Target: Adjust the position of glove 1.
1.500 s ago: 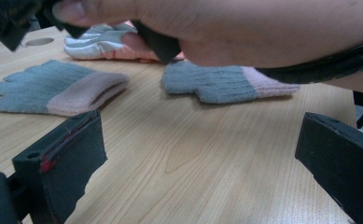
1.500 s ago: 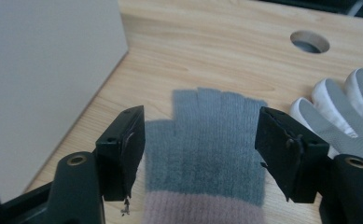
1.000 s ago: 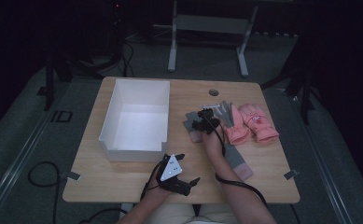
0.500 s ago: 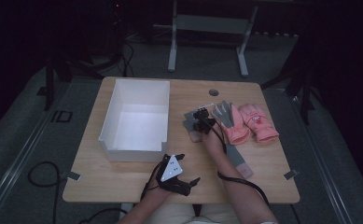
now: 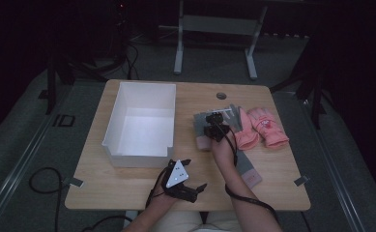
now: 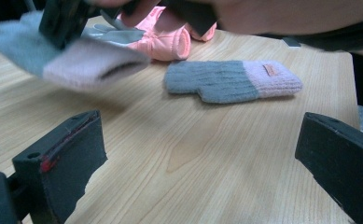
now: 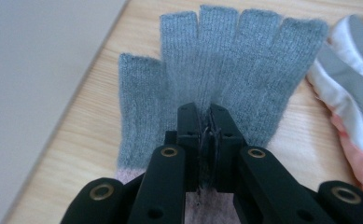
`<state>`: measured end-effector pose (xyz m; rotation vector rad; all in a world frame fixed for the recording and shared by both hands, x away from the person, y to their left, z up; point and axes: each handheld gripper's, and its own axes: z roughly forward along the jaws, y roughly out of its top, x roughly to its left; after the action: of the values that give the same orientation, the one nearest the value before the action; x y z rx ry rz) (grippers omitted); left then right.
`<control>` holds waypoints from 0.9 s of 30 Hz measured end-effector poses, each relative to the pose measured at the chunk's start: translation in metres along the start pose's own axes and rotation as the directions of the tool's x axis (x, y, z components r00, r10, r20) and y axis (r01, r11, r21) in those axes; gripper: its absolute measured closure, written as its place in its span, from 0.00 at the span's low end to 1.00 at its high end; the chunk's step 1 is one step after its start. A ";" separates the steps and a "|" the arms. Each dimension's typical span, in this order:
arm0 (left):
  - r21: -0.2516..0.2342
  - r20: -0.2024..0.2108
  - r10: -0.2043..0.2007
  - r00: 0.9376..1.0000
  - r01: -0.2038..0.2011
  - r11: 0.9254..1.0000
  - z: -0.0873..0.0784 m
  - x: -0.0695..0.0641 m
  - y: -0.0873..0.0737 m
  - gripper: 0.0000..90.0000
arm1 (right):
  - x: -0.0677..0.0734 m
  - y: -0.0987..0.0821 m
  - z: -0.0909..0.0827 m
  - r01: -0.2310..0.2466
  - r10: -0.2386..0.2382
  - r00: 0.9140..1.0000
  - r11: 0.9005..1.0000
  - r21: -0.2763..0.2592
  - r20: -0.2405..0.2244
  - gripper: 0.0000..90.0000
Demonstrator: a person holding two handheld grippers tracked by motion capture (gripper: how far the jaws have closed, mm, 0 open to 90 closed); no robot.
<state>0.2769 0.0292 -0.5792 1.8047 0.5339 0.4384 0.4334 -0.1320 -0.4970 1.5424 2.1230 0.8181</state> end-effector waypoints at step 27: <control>0.013 0.010 0.003 1.000 -0.003 1.000 0.001 -0.001 0.000 0.01 | 0.010 -0.068 0.015 -0.136 0.136 0.990 0.990 0.018 0.045 0.89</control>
<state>0.2770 0.0281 -0.5791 1.8198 0.5283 0.4286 0.3907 -0.1340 -0.5528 1.7154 2.0190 0.8016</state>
